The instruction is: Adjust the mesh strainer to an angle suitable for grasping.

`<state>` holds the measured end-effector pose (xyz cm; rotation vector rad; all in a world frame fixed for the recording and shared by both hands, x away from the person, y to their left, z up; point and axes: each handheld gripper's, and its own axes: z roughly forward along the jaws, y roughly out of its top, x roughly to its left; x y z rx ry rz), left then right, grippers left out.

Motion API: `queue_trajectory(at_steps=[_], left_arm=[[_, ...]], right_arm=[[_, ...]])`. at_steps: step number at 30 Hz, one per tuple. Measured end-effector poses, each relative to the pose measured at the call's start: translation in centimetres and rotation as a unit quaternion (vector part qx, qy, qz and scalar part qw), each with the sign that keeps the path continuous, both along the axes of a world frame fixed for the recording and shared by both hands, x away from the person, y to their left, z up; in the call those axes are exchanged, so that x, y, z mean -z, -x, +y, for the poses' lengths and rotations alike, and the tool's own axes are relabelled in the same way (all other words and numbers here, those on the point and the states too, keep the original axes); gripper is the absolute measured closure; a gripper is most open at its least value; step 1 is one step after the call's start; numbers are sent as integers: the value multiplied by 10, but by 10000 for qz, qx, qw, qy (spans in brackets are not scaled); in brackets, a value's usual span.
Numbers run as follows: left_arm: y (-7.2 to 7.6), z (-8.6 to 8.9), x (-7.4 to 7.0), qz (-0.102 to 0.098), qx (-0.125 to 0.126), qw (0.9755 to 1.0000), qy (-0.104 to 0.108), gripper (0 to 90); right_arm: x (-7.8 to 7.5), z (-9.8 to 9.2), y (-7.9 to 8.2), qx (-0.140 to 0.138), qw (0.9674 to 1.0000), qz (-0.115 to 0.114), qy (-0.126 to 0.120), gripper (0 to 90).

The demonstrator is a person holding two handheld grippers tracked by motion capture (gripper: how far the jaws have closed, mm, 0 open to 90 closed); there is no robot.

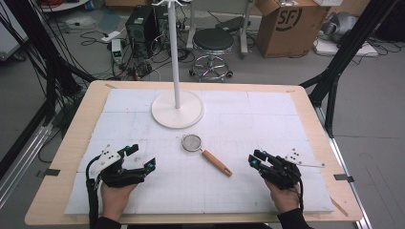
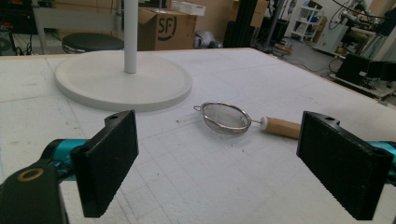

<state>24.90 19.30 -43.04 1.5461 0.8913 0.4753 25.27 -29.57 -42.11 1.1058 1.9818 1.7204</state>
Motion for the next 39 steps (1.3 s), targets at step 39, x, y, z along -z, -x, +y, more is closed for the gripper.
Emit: queue_trajectory(at_steps=[39], left_arm=[[2, 1, -1, -56, 2, 10000, 34, 132]], right_arm=[[27, 76, -26, -1654, 9545, 2345, 810, 899]])
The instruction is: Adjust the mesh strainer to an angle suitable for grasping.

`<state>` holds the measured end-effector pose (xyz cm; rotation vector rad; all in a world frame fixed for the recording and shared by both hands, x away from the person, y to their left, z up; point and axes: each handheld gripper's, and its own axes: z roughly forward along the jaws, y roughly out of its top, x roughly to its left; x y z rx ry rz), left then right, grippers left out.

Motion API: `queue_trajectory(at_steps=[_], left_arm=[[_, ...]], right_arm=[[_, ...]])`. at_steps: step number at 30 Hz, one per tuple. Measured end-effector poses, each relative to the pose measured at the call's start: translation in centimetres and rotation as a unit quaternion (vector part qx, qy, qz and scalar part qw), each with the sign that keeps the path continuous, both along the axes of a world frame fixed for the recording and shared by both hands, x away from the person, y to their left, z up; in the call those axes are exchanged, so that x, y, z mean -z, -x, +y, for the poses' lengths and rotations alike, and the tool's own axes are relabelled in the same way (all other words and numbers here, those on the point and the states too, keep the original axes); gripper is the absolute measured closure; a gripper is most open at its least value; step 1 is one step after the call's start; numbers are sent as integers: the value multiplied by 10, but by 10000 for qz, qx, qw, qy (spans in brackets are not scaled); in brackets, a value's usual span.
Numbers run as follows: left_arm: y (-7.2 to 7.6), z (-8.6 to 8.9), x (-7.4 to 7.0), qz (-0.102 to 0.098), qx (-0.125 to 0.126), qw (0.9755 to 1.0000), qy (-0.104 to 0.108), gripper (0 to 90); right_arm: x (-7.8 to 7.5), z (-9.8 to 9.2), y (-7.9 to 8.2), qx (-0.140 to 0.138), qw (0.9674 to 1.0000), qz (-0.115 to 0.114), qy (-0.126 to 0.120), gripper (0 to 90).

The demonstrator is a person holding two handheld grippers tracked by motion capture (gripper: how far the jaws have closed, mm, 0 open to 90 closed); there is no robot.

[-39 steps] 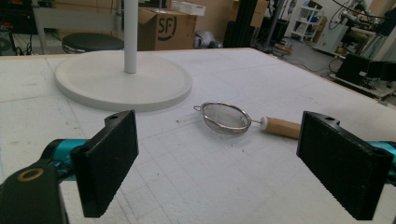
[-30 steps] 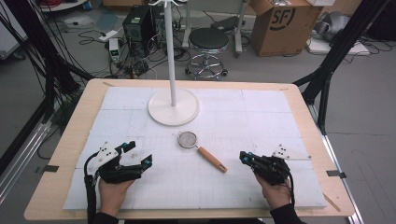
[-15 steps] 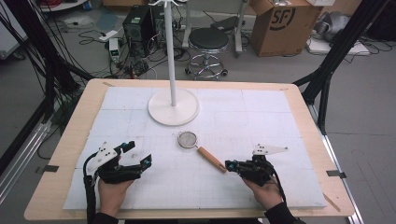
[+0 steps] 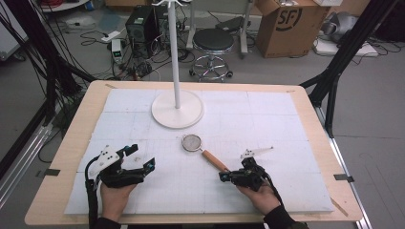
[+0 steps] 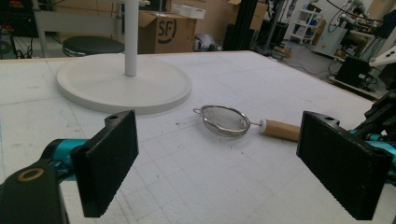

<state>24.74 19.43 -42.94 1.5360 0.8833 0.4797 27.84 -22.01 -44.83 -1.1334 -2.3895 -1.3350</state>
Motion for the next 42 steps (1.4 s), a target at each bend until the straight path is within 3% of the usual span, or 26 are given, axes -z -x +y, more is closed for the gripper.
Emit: queue_trajectory(at_steps=[6, 12, 20, 27, 31, 39, 42], left_arm=[[0, 0, 0, 19, 5, 10000, 16, 132], [0, 1, 0, 12, 4, 10000, 28, 133], [0, 0, 0, 21, 14, 10000, 47, 133], [0, -1, 0, 19, 47, 10000, 20, 134], [0, -2, 0, 25, 50, 10000, 29, 134], [0, -1, 0, 26, 42, 10000, 37, 134], [0, -2, 0, 42, 59, 10000, 42, 134]], right_arm=[[7, 6, -3, 17, 9990, 126, 436, 900], [8, 2, -8, 172, 9986, 255, 426, 900], [7, -8, -17, 457, 9976, 242, 469, 900], [8, -11, -23, 470, 9976, 289, 425, 900], [7, -14, -29, 612, 9966, 287, 465, 900], [9, -23, -38, 875, 9948, 407, 335, 900], [7, -24, -42, 917, 9941, 350, 455, 900]])
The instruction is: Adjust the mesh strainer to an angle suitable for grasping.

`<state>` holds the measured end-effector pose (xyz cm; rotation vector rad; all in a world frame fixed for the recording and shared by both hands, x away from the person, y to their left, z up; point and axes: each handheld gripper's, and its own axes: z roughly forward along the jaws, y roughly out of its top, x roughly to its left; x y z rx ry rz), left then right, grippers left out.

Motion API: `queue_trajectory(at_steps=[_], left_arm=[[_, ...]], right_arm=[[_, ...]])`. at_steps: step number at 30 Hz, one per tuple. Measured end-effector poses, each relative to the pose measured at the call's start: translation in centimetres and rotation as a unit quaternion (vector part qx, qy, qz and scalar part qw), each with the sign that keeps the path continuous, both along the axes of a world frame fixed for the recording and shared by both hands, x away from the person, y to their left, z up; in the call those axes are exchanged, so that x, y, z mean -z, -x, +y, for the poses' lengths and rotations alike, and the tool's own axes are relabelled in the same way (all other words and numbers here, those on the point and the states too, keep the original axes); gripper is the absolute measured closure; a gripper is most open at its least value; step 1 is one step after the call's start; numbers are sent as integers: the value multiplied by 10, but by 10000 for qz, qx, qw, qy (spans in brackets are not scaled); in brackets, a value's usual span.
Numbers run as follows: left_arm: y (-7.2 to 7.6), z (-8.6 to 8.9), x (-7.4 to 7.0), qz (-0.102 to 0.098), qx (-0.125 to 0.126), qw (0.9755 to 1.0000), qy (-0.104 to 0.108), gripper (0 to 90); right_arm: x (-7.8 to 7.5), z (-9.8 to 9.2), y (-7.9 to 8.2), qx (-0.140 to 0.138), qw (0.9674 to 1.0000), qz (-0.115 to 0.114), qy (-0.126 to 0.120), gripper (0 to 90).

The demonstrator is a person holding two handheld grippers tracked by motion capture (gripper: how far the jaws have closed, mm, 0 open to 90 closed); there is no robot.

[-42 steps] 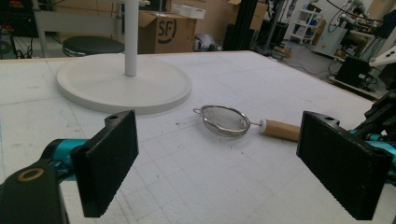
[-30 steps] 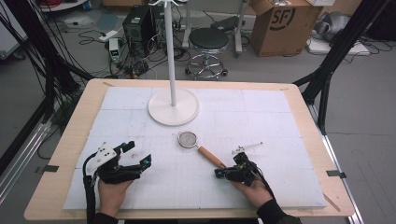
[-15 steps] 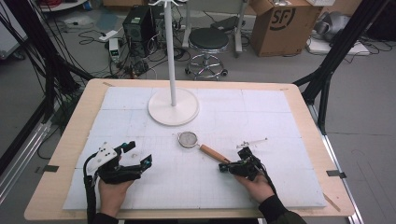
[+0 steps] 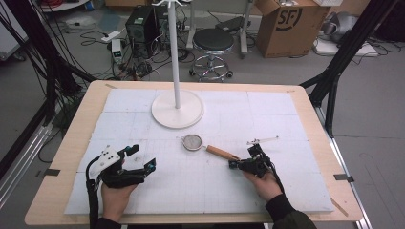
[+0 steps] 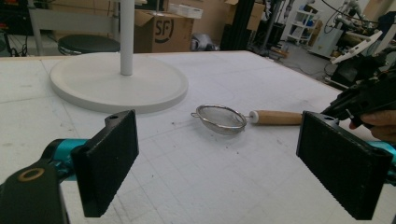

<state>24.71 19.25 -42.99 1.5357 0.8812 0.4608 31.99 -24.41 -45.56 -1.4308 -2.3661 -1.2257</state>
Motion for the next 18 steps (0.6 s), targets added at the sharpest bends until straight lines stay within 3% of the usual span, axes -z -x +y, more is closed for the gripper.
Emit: queue_trajectory(at_steps=[2, 8, 11, 18], left_arm=[[0, 0, 0, -5, 0, 10000, 6, 134], [0, 0, 0, -2, -17, 10000, 7, 134], [-1, 0, 0, -2, -7, 10000, 9, 135], [0, -1, 1, 13, -5, 10000, 10, 135]], right_arm=[[-2, 0, -3, 79, 9999, -17, 113, 900], [-2, -7, -15, 243, 9996, -24, 134, 900], [0, -10, -18, 297, 9996, 40, 1, 900], [0, -12, -21, 428, 9991, -8, 13, 900]])
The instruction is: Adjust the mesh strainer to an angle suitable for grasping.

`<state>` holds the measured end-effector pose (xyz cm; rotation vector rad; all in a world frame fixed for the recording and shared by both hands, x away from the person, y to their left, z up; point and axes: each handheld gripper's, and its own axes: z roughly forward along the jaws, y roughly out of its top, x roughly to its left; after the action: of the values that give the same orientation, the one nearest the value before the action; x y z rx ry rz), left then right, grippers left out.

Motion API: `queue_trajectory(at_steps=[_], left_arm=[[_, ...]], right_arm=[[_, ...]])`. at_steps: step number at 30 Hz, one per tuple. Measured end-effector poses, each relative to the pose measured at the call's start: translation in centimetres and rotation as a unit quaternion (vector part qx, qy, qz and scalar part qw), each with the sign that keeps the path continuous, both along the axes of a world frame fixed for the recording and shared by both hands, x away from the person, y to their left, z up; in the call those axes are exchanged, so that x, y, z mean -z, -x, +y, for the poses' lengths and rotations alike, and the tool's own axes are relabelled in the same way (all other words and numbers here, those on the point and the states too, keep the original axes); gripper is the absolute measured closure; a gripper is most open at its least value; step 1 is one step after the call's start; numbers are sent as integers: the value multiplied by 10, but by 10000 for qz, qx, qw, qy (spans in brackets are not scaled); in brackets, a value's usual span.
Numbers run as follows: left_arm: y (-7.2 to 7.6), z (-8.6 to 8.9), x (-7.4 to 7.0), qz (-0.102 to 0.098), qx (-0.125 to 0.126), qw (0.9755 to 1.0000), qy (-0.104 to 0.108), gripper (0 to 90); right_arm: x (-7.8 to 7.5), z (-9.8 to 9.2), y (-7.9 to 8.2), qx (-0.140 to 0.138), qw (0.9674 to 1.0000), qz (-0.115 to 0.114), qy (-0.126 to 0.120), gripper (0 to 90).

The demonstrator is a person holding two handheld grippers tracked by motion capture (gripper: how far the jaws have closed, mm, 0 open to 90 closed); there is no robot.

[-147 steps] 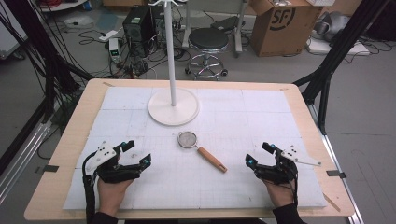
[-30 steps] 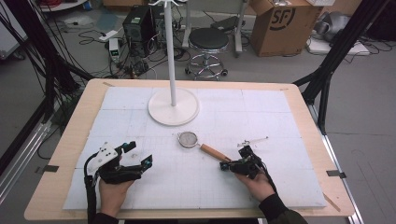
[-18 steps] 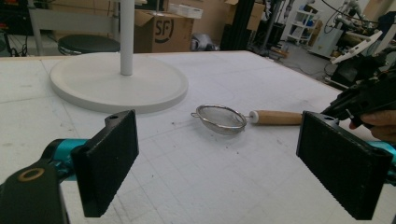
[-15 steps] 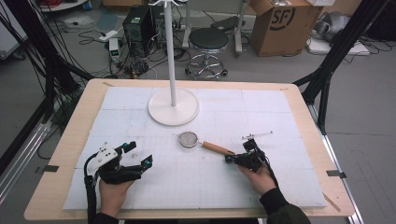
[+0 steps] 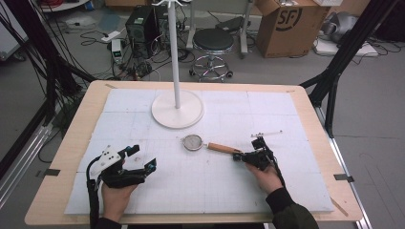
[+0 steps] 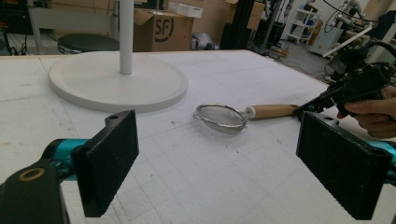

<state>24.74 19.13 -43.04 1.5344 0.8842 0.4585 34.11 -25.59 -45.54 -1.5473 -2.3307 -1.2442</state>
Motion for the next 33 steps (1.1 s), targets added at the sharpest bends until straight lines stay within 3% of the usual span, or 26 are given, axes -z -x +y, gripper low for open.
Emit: queue_trajectory(at_steps=[9, 10, 12, 14, 19, 22, 26, 29, 33], left_arm=[[0, -1, 1, 44, 14, 10000, -6, 135], [0, -2, 1, 39, 14, 10000, 18, 135], [0, -2, 1, 29, 11, 10000, 5, 135], [-1, -1, 2, 46, 8, 10000, 11, 135], [-2, 0, 2, 69, -13, 10000, 26, 135], [0, 1, 2, 65, -11, 10000, 18, 136], [2, 1, 2, 71, -16, 10000, 60, 136], [3, 2, 3, 65, -6, 9999, 76, 135], [2, 3, 4, 102, -6, 9999, 110, 136]], right_arm=[[2, -3, -7, 237, 9997, -60, -47, 900], [2, -4, -8, 374, 9992, -21, -113, 900], [2, -4, -8, 379, 9985, 100, -374, 900], [-4, 2, -7, 281, 9986, 89, -432, 900], [-38, 30, -18, 22, 9984, -224, -521, 900], [-42, 43, -30, -5, 9981, -185, -588, 900], [-36, 53, -44, 42, 9974, -1, -721, 900], [-35, 57, -49, 75, 9968, -35, -797, 900], [-19, 62, -63, 205, 9965, 215, -782, 900]])
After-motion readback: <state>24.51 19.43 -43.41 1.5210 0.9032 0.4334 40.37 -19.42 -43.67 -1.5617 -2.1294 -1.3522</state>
